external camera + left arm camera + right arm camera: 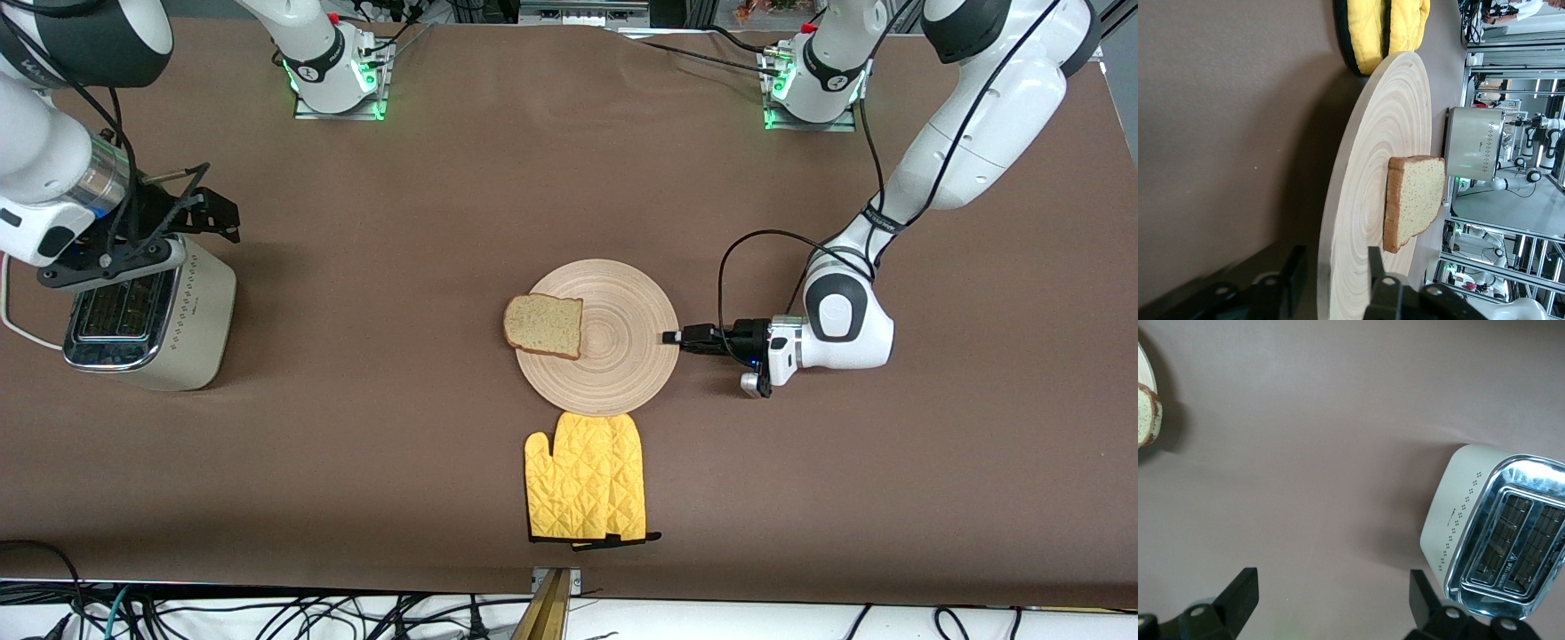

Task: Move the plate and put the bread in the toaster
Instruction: 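Push the wooden plate with the left gripper toward the table's middle, then withdraw the left gripper while the right gripper reaches toward the bread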

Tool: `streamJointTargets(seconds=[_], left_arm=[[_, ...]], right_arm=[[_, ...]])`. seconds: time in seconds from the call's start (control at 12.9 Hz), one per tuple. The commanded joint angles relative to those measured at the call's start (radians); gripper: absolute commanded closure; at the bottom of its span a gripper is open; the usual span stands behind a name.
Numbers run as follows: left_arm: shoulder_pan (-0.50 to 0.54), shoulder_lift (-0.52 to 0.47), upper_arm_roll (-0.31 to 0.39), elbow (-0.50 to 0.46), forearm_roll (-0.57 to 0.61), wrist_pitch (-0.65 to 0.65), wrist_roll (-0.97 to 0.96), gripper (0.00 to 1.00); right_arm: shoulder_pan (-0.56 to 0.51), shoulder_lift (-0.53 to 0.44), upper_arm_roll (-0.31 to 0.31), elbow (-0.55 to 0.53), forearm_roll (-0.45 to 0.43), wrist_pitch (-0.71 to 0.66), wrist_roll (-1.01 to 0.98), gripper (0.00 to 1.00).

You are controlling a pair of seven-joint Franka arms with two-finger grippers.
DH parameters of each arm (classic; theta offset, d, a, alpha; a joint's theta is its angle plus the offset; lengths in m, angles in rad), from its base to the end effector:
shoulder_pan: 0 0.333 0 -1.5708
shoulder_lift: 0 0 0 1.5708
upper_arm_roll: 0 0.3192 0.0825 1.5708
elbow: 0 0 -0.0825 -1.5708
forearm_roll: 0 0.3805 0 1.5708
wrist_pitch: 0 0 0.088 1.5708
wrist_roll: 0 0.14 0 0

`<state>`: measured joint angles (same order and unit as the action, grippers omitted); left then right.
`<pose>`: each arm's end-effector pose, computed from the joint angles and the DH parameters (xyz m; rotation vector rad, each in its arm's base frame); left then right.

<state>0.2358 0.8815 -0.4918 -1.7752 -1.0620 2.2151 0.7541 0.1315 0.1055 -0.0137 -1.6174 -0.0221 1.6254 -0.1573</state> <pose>0.5976 -0.2029 0.0994 1.9979 -0.0177 -0.1359 0.5745 0.0653 0.5178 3.0864 0.4308 -0.1527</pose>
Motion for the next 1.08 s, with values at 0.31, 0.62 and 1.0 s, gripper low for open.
streamJointTargets(seconds=[0.31, 0.62, 1.0], left_arm=[[0.159, -0.208, 0.002, -0.047, 0.369, -0.096, -0.004, 0.0], [0.25, -0.309, 0.002, 0.057, 0.698, -0.293, -0.14, 0.0], [0.22, -0.553, -0.044, 0.127, 1.066, -0.472, -0.523, 0.0]], right_arm=[[0.003, 0.017, 0.006, 0.017, 0.06, -0.001, 0.012, 0.0], [0.141, 0.126, 0.009, 0.013, 0.165, 0.112, 0.219, 0.0], [0.27, 0.296, 0.012, -0.068, 0.292, 0.423, 0.338, 0.0]])
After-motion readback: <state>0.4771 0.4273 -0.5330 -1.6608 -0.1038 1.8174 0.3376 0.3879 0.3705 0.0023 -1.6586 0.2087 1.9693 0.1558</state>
